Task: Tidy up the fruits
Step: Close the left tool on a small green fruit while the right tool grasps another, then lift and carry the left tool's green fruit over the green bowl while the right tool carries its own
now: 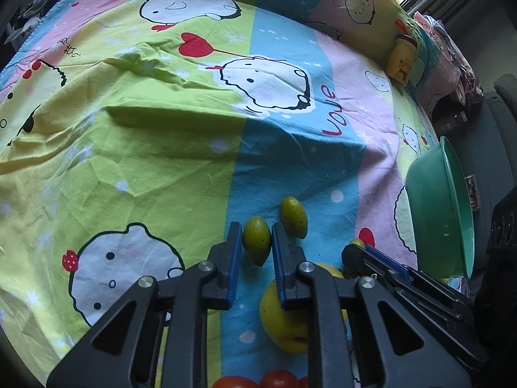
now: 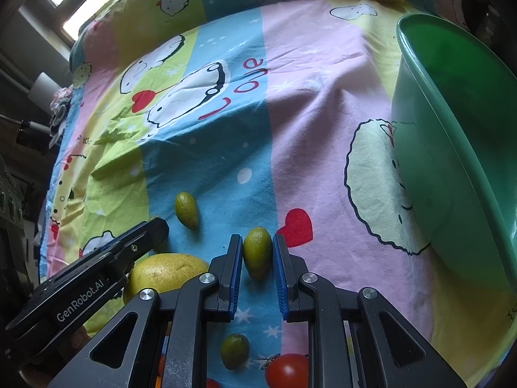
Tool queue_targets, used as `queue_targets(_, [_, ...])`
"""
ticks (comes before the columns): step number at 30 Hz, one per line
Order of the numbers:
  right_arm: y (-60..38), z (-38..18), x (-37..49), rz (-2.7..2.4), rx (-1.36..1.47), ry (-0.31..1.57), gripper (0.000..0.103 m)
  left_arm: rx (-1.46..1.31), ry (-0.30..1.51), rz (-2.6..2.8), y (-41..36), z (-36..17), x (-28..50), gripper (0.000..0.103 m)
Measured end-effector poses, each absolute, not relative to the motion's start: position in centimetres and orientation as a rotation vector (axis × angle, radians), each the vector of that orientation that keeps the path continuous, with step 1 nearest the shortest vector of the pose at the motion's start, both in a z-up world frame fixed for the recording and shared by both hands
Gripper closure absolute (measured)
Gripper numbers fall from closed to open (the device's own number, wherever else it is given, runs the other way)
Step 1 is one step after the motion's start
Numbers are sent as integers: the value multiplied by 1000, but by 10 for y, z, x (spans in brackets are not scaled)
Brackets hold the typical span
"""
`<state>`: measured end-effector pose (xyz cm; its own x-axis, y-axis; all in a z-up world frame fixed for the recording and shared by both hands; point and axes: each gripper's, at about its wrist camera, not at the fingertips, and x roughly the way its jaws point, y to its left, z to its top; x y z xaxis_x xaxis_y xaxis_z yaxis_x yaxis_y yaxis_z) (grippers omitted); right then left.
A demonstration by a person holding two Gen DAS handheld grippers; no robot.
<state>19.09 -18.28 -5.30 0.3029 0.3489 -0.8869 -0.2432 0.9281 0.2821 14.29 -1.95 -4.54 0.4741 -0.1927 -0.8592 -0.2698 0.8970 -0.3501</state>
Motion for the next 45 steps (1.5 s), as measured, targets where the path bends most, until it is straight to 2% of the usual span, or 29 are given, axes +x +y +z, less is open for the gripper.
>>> queue_targets(45, [-225,6,165,401,206,1017,82,-342,803,-67,-74,44,103,85])
